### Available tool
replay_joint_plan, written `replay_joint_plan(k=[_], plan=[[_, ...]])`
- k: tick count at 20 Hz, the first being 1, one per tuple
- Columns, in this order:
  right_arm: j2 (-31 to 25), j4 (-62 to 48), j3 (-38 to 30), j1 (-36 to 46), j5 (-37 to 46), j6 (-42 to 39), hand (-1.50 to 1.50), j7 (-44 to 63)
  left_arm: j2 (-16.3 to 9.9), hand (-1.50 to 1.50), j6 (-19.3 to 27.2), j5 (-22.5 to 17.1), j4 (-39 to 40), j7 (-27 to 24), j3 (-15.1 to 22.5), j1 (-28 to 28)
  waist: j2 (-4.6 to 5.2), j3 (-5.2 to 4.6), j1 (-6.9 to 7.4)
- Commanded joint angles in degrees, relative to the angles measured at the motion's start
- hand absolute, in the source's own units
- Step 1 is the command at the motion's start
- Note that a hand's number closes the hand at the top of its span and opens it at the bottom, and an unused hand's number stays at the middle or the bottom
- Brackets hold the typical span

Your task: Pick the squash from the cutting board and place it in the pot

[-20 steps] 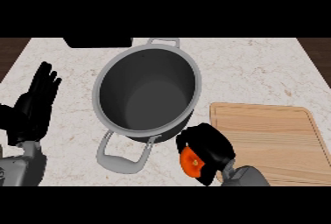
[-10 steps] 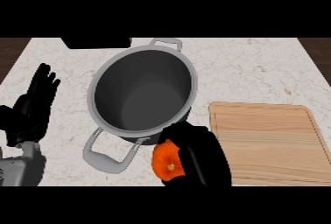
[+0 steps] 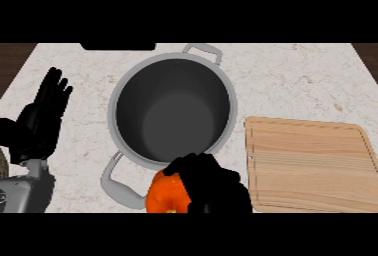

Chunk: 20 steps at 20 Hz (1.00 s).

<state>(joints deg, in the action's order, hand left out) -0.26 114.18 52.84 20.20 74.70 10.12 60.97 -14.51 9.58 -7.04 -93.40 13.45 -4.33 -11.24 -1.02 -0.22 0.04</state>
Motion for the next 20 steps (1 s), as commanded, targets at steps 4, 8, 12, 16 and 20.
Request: replay_joint_plan(k=[4, 8, 12, 16, 20], plan=[[0.23, -0.68, -0.22, 12.77, -0.22, -0.37, 1.5, 19.49, -0.28, 0.0, -0.42, 0.39, 1.94, -0.24, -0.33, -2.12, 0.75, 0.07, 0.69], [0.23, -6.87, -5.59, 13.8, -3.01, 1.84, 1.5, 16.7, 0.11, 0.0, -0.93, 0.04, -0.85, 0.3, 0.27, -0.74, 0.89, 0.16, 1.06], [0.23, -12.88, -7.98, 18.87, -3.16, 4.03, 1.5, 14.34, 1.73, 0.0, 0.12, 1.1, 3.55, -2.67, -0.02, -2.25, 1.06, 0.14, 0.59], [-1.72, -19.62, -13.95, 15.48, 5.75, -4.76, 1.5, 7.72, 1.66, 0.0, 0.04, 1.6, -0.45, -1.66, 1.12, 1.21, 0.86, 0.15, 0.23], [-0.02, -28.49, -17.64, 14.77, 6.03, 1.42, 1.5, 2.38, 0.4, 0.0, -0.36, 1.2, 2.24, -0.87, -0.97, -2.15, 1.17, 0.21, 0.13]])
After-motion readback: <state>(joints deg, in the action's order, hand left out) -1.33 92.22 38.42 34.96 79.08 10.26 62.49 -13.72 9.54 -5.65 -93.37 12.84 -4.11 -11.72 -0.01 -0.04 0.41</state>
